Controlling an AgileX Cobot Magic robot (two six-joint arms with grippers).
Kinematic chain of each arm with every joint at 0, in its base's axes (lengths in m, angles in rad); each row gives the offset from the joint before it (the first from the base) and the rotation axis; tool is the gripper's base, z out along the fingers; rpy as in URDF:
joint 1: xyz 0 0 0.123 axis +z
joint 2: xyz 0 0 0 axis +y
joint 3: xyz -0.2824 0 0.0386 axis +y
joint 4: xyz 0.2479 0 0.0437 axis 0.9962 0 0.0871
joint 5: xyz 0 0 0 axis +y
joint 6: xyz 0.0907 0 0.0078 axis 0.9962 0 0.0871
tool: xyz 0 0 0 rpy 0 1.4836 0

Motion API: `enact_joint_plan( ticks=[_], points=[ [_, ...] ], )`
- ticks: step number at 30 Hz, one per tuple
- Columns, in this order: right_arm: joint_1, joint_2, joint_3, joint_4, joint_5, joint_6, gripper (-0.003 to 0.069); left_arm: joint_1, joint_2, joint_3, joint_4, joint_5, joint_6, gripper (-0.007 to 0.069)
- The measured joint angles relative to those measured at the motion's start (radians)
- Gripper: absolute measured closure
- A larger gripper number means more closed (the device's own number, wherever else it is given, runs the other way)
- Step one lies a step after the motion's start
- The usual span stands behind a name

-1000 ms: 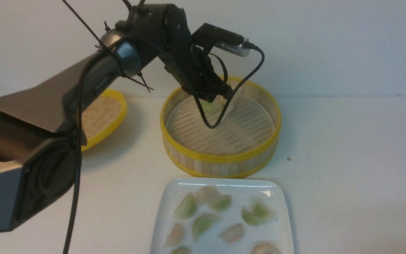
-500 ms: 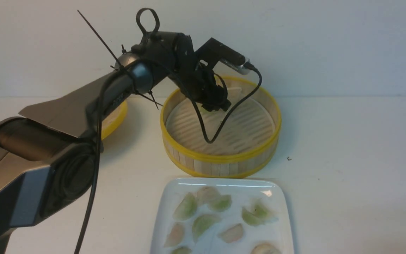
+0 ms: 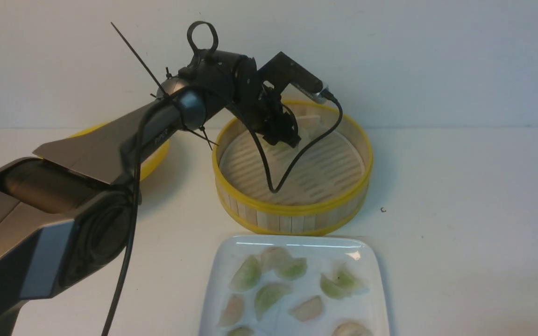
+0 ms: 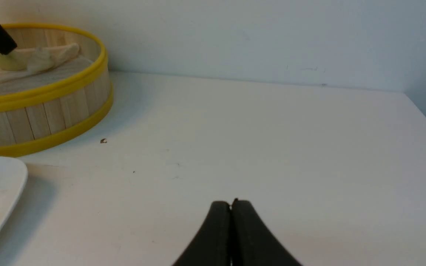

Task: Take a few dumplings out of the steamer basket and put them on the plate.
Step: Use the left arm to grab a dumpling from the steamer

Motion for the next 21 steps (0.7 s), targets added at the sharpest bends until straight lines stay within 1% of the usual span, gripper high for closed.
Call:
enact_joint_plan(
  ticks=[8, 16, 21],
  points=[
    [0.000, 0.000, 0.000, 0.000, 0.000, 0.000, 0.0673, 0.000, 0.000, 0.000, 0.003, -0.015, 0.032, 0.0263],
    [0.000, 0.000, 0.000, 0.000, 0.000, 0.000, 0.0673, 0.000, 0.024, 0.000, 0.003, 0.009, 0.033, 0.0263],
    [0.000, 0.000, 0.000, 0.000, 0.000, 0.000, 0.0673, 0.000, 0.041, -0.003, 0.010, -0.007, 0.034, 0.0263]
  ],
)
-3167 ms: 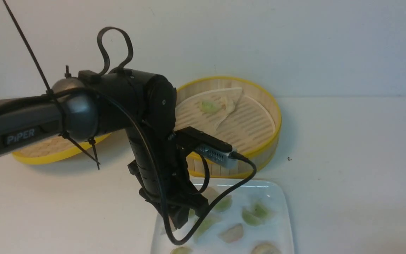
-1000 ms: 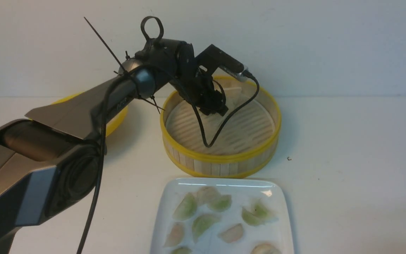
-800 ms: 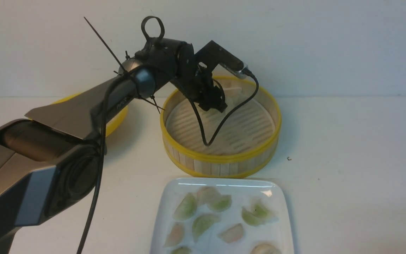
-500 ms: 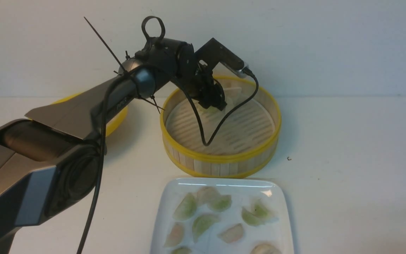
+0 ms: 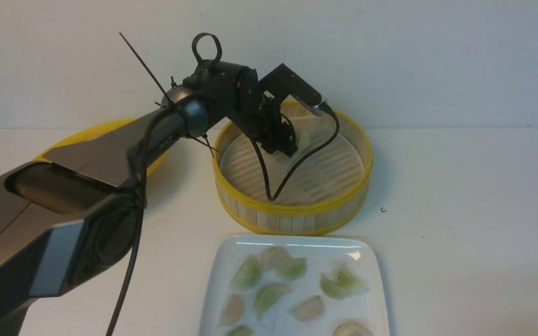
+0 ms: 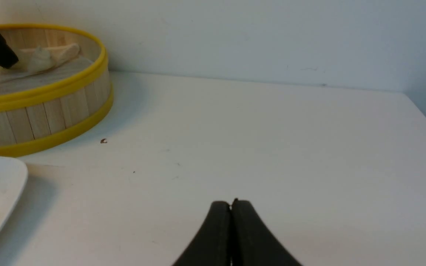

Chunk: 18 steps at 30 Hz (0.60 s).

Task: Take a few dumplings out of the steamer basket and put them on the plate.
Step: Use the left arm to grab a dumpling from the steamer

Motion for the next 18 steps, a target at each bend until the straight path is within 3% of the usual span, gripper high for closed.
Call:
enact_joint_plan(
  ticks=[14, 16, 17, 18],
  points=[
    [0.000, 0.000, 0.000, 0.000, 0.000, 0.000, 0.0673, 0.000, -0.006, -0.007, 0.006, 0.054, 0.001, 0.0323],
    [0.000, 0.000, 0.000, 0.000, 0.000, 0.000, 0.0673, 0.002, -0.026, -0.007, 0.014, 0.120, 0.001, 0.0443],
    [0.000, 0.000, 0.000, 0.000, 0.000, 0.000, 0.0673, 0.002, -0.033, -0.007, 0.015, 0.127, 0.001, 0.0459],
    [0.000, 0.000, 0.000, 0.000, 0.000, 0.000, 0.0673, 0.004, -0.055, -0.006, 0.010, 0.209, 0.001, 0.0562]
  ],
)
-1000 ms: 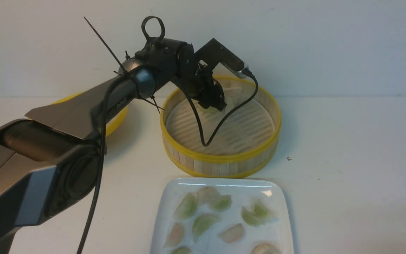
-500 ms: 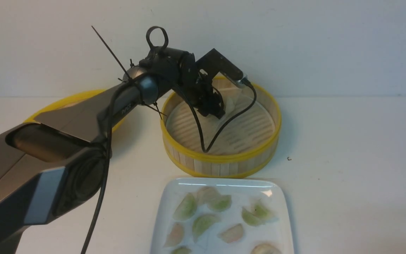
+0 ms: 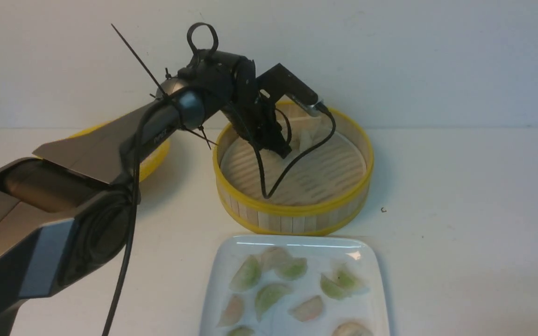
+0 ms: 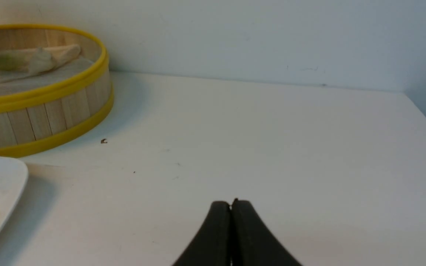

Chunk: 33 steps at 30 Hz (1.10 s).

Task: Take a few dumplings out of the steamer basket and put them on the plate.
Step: Use the left arm to grab a dumpling from the steamer

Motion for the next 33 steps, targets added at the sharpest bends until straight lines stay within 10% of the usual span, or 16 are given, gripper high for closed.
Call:
enact_joint_plan(
  ticks=[16, 26, 33],
  points=[
    [0.000, 0.000, 0.000, 0.000, 0.000, 0.000, 0.0673, -0.001, -0.061, 0.004, -0.005, -0.058, 0.018, 0.0592],
    [0.000, 0.000, 0.000, 0.000, 0.000, 0.000, 0.0673, -0.001, 0.005, 0.004, -0.057, -0.119, 0.067, 0.0211],
    [0.000, 0.000, 0.000, 0.000, 0.000, 0.000, 0.0673, -0.001, 0.011, 0.004, -0.103, -0.145, 0.095, 0.0144]
  ],
)
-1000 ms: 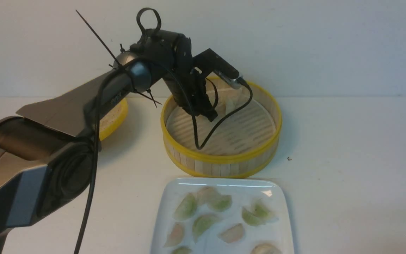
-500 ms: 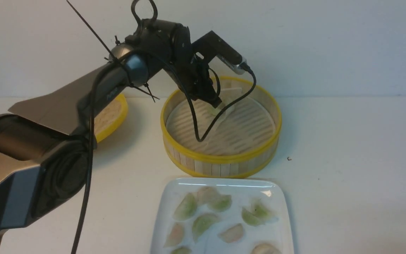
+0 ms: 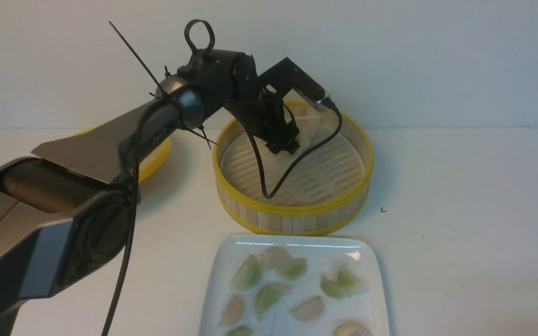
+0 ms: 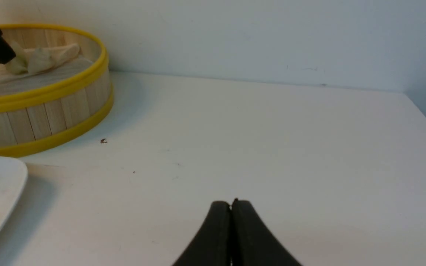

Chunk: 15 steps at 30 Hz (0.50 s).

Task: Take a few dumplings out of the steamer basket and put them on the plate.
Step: Use the left arm to grab a dumpling from the steamer

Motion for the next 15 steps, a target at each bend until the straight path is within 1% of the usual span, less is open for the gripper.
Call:
enact_joint_plan(
  ticks=[10, 15],
  points=[
    [0.000, 0.000, 0.000, 0.000, 0.000, 0.000, 0.0673, -0.001, 0.003, 0.000, -0.173, -0.045, 0.052, 0.0144],
    [0.000, 0.000, 0.000, 0.000, 0.000, 0.000, 0.0673, -0.001, 0.034, 0.000, -0.168, -0.049, 0.073, 0.0144]
  ],
)
